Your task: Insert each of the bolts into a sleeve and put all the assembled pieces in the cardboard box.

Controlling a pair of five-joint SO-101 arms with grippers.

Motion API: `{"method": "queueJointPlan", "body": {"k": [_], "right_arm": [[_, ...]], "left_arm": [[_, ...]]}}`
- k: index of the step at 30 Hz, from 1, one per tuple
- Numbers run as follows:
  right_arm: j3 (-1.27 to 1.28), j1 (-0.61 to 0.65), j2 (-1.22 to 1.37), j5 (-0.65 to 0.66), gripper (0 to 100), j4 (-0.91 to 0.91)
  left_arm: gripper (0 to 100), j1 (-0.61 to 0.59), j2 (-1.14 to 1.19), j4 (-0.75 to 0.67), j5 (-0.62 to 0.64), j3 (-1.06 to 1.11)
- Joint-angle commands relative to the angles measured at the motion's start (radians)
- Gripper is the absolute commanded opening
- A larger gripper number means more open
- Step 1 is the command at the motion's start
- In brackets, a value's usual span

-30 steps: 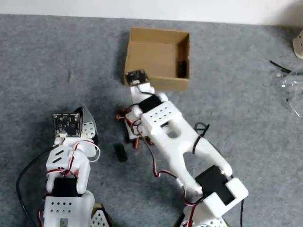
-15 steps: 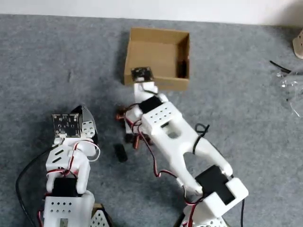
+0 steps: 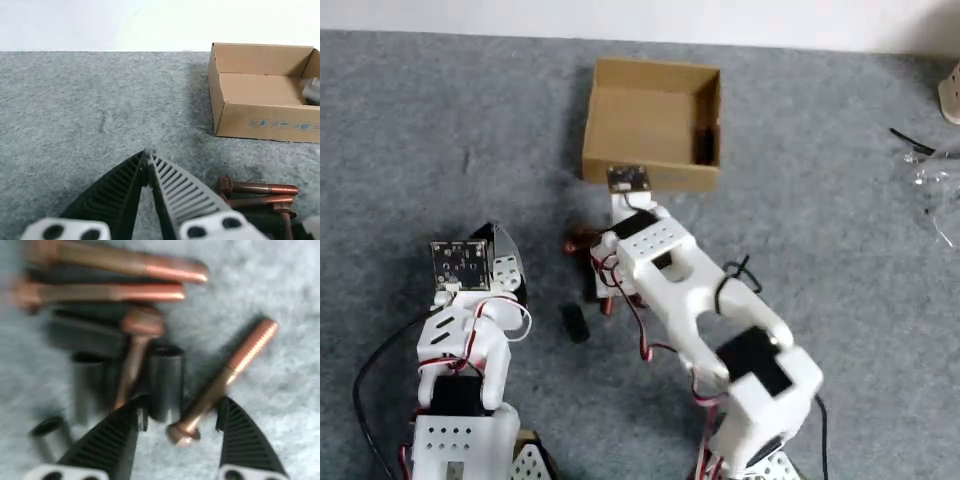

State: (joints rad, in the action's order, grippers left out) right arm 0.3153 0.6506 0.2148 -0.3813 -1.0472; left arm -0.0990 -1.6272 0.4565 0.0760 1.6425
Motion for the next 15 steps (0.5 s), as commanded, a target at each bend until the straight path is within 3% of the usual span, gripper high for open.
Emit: {"method": "queueJointPlan", "body": {"k": [1, 6, 10, 15], "right_arm": [[-0.065, -0.016, -0.004, -0.008, 20.1, 0.010], [-0.108, -0.016, 0.001, -0.008, 19.3, 0.010], [-0.114, -0.021, -0.004, 0.002, 12.2, 0.005], [-0.114, -0.027, -0.005, 0.075, 11.6, 0.004]], "left_arm": [[1, -0.012, -0.010, -0.020, 0.005, -0.007], [1, -0.012, -0.010, -0.020, 0.003, -0.007], [1, -0.012, -0.010, -0.020, 0.003, -0.007], [1, -0.012, -0.010, -0.020, 0.003, -0.008]]}}
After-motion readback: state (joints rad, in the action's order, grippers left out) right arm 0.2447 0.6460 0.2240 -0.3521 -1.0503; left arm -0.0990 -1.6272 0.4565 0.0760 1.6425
